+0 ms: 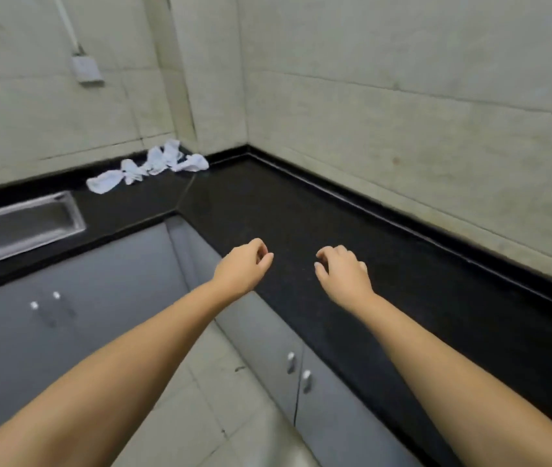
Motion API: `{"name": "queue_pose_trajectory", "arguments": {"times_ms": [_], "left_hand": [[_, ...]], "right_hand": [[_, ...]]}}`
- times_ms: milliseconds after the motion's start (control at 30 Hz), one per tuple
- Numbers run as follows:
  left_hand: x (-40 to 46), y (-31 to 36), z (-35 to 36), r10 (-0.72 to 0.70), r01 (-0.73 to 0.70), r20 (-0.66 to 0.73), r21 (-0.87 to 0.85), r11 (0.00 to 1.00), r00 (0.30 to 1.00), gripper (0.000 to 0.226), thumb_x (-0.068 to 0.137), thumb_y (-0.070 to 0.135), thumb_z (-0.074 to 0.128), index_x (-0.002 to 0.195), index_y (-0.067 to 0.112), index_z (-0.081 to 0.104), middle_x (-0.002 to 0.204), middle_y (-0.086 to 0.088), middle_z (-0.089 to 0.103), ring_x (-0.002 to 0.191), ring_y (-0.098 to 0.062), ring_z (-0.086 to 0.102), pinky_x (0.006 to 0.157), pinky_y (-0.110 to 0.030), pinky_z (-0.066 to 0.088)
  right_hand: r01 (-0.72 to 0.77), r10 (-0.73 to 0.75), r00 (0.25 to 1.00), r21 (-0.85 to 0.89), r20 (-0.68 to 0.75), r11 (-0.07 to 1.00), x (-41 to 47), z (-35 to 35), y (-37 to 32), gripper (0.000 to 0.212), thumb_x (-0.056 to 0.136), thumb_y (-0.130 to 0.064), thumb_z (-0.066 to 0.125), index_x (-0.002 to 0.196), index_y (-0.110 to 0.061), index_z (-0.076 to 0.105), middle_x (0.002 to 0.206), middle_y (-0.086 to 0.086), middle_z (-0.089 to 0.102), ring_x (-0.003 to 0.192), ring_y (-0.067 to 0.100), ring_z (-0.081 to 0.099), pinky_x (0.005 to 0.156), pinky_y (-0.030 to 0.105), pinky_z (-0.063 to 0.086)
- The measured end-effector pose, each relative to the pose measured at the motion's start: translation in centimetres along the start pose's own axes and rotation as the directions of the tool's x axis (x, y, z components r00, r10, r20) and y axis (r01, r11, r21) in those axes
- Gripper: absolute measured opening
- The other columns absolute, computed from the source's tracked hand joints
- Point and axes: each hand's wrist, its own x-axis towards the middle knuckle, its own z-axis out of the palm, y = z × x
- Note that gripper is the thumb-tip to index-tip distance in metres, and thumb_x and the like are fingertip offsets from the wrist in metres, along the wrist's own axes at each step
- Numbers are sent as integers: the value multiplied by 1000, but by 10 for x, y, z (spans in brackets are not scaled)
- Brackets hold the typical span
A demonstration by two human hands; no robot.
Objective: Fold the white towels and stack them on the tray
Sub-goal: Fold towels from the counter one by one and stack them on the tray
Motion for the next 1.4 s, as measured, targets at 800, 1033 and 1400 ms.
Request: {"name": "queue_pose_trajectory", "arguments": {"times_ms": [800,1033,1400], "left_hand": [[353,-345,-96,-351,350,-4,-55,935,936,21,95,28,48,97,11,59,85,-2,62,82,-21,57,73,-34,46],[494,-445,-82,-359,369,100,-115,922,928,20,94,28,50,95,11,59,79,2,57,82,-23,58,76,-36,48],[710,-591,-61,-319,318,76,20,948,945,49,93,32,52,136,11,39,129,-11,47,123,-27,43,97,-41,42]], "right_hand": [[275,-249,898,-21,362,961,450,221,-227,33,98,-34,42,127,-20,49,123,3,53,113,21,52,96,38,43],[268,-238,896,-31,375,963,578,292,-271,31,99,-33,39,124,-19,51,120,3,53,111,22,52,94,38,39],[300,-243,894,-100,375,949,811,415,-356,46,95,-20,45,141,-16,39,141,8,42,126,27,41,96,38,39]]}}
